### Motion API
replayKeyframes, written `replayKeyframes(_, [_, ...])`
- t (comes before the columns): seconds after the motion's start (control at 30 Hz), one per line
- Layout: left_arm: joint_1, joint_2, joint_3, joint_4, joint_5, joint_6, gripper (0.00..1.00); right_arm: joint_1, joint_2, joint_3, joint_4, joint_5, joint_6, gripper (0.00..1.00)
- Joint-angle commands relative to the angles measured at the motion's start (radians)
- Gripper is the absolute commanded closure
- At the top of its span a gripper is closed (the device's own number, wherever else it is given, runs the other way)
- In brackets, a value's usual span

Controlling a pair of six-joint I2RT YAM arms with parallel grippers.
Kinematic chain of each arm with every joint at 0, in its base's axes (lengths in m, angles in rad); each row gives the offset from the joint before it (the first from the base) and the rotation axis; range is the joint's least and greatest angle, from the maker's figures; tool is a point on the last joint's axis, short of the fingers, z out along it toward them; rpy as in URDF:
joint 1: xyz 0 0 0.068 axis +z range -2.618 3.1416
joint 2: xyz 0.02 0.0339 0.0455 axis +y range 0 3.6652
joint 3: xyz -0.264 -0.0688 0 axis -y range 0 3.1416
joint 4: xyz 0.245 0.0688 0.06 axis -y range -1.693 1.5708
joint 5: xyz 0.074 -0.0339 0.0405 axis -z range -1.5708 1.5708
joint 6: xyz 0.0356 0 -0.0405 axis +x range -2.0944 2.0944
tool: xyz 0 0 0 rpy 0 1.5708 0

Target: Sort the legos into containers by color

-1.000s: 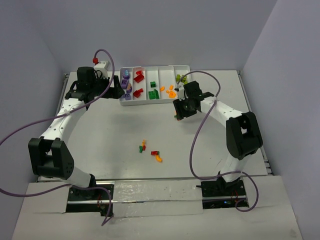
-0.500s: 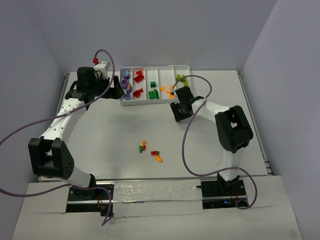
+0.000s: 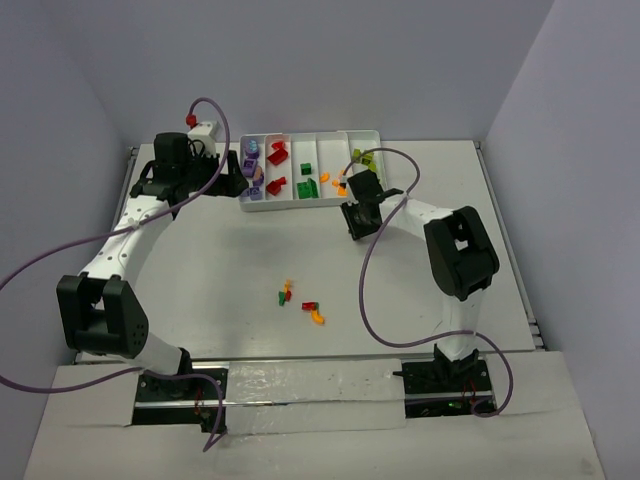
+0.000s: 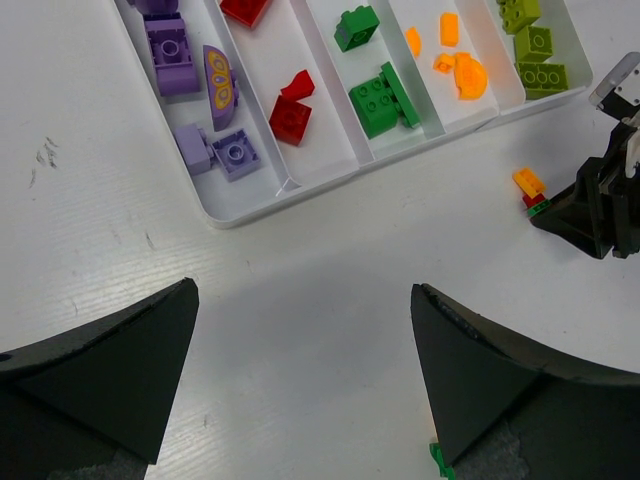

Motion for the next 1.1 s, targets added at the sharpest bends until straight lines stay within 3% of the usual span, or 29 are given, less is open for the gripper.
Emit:
replayKeyframes(0.0, [0.005, 0.003, 0.051, -0.001, -0.001, 0.009, 0.03, -0.001, 0.034, 0.068, -0.017, 0.011, 0.004, 0.65])
replayKeyframes(0.2, [0.005, -0.014, 0.025, -0.004, 0.032, 0.005, 0.04, -0.003, -0.014, 0.024, 0.004, -0.012, -0.035, 0.83])
replayKeyframes(0.4, [0.005, -0.061, -0.093, 0.085, 0.212, -0.073, 0.12, -0.004, -0.175, -0.101, 0.052, -0.161, -0.1, 0.99])
replayKeyframes(0.63, [-0.065, -0.09, -0.176, 0.142, 0.278, -0.121, 0.19, -0.001, -0.336, -0.109, 0.035, -0.454, -0.097, 1.0])
replayKeyframes(0.9, [-0.253, -0.063, -0.169, 0.157, 0.287, -0.13, 0.27, 0.062, -0.314, -0.036, -0.023, -0.463, 0.026, 1.0])
replayKeyframes(1.07, [-0.314, -0.024, -0.14, 0.161, 0.272, -0.127, 0.31, 0.091, -0.304, 0.0, -0.049, -0.457, 0.054, 1.0])
